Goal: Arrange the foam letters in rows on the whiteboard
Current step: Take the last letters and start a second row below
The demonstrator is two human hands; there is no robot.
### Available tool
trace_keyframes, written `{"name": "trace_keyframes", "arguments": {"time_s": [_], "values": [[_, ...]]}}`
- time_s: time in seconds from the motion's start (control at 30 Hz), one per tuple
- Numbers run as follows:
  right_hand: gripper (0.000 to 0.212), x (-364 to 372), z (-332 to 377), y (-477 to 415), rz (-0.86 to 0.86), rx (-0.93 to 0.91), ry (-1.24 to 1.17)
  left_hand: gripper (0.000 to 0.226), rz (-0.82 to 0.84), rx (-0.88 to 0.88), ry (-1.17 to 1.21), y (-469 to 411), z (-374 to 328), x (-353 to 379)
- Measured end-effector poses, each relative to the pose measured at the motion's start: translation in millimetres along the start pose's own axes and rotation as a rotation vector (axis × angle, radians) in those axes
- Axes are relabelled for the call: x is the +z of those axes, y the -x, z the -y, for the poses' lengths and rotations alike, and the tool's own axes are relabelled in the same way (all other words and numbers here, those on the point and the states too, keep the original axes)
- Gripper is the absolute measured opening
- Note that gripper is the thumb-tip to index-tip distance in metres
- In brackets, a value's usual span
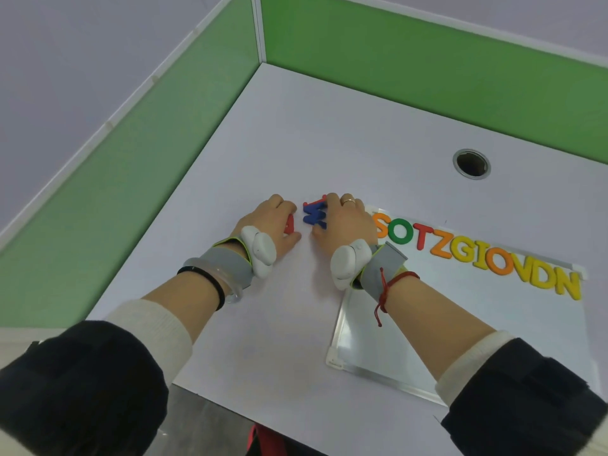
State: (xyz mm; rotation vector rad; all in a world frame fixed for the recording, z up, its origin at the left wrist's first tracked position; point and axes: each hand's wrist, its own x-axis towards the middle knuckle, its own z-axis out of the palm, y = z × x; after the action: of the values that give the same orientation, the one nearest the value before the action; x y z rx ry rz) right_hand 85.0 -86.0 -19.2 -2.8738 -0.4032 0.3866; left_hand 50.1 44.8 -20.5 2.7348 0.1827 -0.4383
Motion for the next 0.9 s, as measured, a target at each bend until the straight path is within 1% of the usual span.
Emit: {"name": "trace_keyframes", "arguments": {"time_s": [0.07,0.13,0.23,0.27,0.37,0.4,0.5,0.67,0.77,0.83,0.9], "values": [[0.040,-4,-4,-1,0.029,-0.041,0.008,0.060,0.035,0.010,0.068,1,2,-2],[0.042,-8,-8,-1,0.054,-0.072,0.010,0.065,0.056,0.063,0.066,4,5,-3],[0.033,-8,-8,0,-0.016,-0.050,-0.021,0.060,0.073,0.110,0.049,5,10,-4],[0.033,-7,-7,0,-0.046,-0.048,-0.015,0.058,0.074,0.109,0.052,5,10,-5],[0.046,1,-3,0,-0.059,-0.044,0.090,0.050,0.067,0.085,0.046,4,8,-6],[0.047,3,-1,-1,-0.062,-0.039,0.113,0.047,0.063,0.076,0.041,4,7,-6],[0.038,4,1,-2,-0.090,-0.031,0.107,0.041,0.041,0.071,0.019,4,8,-6],[0.038,-3,-3,0,-0.075,-0.094,0.029,0.040,-0.023,0.094,0.027,7,5,-8],[0.035,-11,-12,3,-0.056,-0.142,-0.027,0.038,-0.044,0.130,0.058,6,-6,-10],[0.033,-13,-18,6,-0.029,-0.184,-0.029,0.036,-0.049,0.147,0.064,5,-12,-11],[0.031,-17,-29,10,-0.038,-0.178,-0.028,0.038,-0.032,0.161,0.049,2,-20,-11]]}}
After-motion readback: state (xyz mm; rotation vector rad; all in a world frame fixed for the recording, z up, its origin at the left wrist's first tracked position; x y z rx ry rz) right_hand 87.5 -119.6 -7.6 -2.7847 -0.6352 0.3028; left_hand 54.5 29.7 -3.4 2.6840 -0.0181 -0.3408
